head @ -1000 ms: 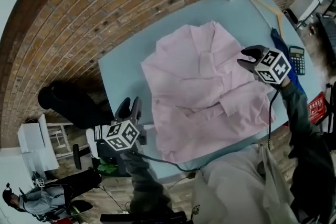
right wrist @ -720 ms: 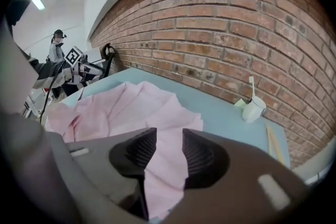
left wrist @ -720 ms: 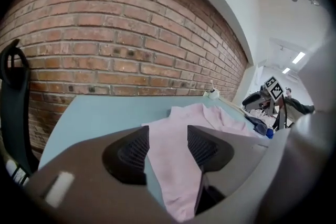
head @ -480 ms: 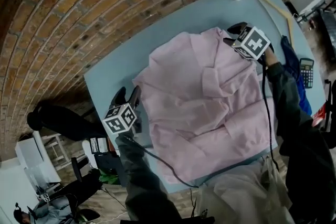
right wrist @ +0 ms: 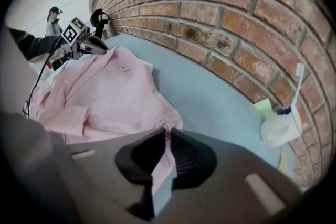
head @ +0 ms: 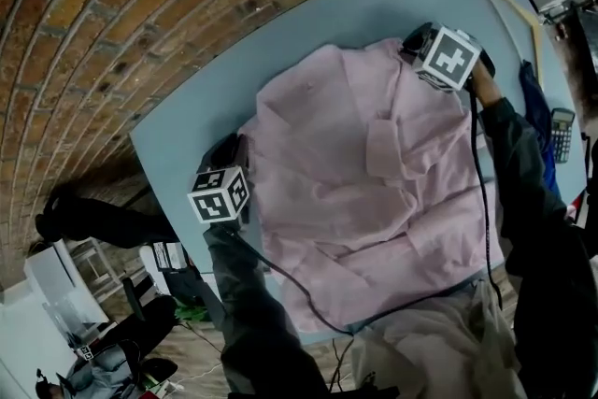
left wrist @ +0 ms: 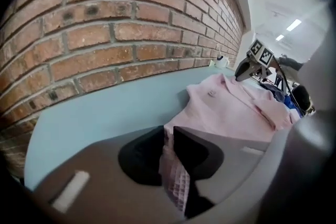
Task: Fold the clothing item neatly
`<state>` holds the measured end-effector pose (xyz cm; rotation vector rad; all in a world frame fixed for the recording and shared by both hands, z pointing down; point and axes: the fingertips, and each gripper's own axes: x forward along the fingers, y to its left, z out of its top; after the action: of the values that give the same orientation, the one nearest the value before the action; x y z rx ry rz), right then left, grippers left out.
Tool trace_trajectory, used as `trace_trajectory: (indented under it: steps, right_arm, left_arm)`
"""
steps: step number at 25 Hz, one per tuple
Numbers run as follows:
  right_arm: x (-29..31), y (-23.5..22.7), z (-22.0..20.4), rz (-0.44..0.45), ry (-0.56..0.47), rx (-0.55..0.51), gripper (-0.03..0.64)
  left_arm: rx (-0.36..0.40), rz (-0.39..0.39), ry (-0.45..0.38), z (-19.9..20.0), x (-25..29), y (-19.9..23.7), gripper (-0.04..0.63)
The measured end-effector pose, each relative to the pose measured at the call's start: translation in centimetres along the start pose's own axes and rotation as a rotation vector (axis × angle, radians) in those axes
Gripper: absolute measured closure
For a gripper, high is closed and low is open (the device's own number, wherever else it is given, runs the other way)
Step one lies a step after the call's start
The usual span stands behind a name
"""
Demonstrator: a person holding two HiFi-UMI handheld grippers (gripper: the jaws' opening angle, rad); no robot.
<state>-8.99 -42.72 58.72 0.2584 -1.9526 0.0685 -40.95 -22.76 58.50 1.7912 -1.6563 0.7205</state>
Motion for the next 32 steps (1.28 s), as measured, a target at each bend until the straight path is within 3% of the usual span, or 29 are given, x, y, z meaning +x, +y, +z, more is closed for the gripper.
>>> trace_trajectory:
  steps: [4, 7, 12, 16, 18, 21, 24, 26, 29, 32]
  right_arm:
    - [-1.9, 1.0, 1.0, -0.036, -0.076, -0.065, 0.595]
    - [-4.6, 1.6, 0.8, -0.064, -0.136, -0.070, 0.596]
    - [-13.8, 6.7, 1.6, -0.142, -0.317, -0.300, 0.596]
    - [-21.4, 12.1, -1.6, -0.215, -0.410, -0.457, 0.597]
    - [-24.2, 15.1, -4.6, -0.248, -0.456, -0.513, 0.597]
    - [-26.4, 19.8, -11.0, -0.270, -0.459, -0.542, 0.597]
    - [-26.4, 23.8, -18.0, -0.245, -0.384, -0.465, 0.597]
    - [-25.2, 26.5, -22.0, -0.215, -0.336, -0.425, 0.597]
    - [-22.7, 29.9, -26.4, -0.183, -0.254, -0.382, 0.597]
    - [-20.7, 31.1, -29.0, -0.219, -0.242, -0.294, 0.595]
  left_arm:
    - [0.028, 0.018, 0.003, -0.1, -1.1, -0.1, 0.551]
    - [0.027, 0.006, -0.059, 1.2, -3.7, -0.9, 0.554]
    - [0.219, -0.015, -0.237, 3.9, -11.9, -6.0, 0.555]
    - [0.323, -0.039, -0.399, 3.4, -20.1, -11.9, 0.557]
    - [0.367, -0.033, -0.436, 1.3, -23.7, -14.6, 0.557]
    - [0.441, -0.069, -0.388, -4.0, -27.7, -18.6, 0.557]
    - [0.441, -0.121, -0.347, -9.2, -30.5, -22.2, 0.557]
    - [0.396, -0.156, -0.306, -13.1, -31.1, -23.9, 0.557]
    - [0.256, -0.215, -0.224, -19.0, -30.5, -25.9, 0.557]
    - [0.239, -0.258, -0.169, -24.0, -28.8, -26.6, 0.552]
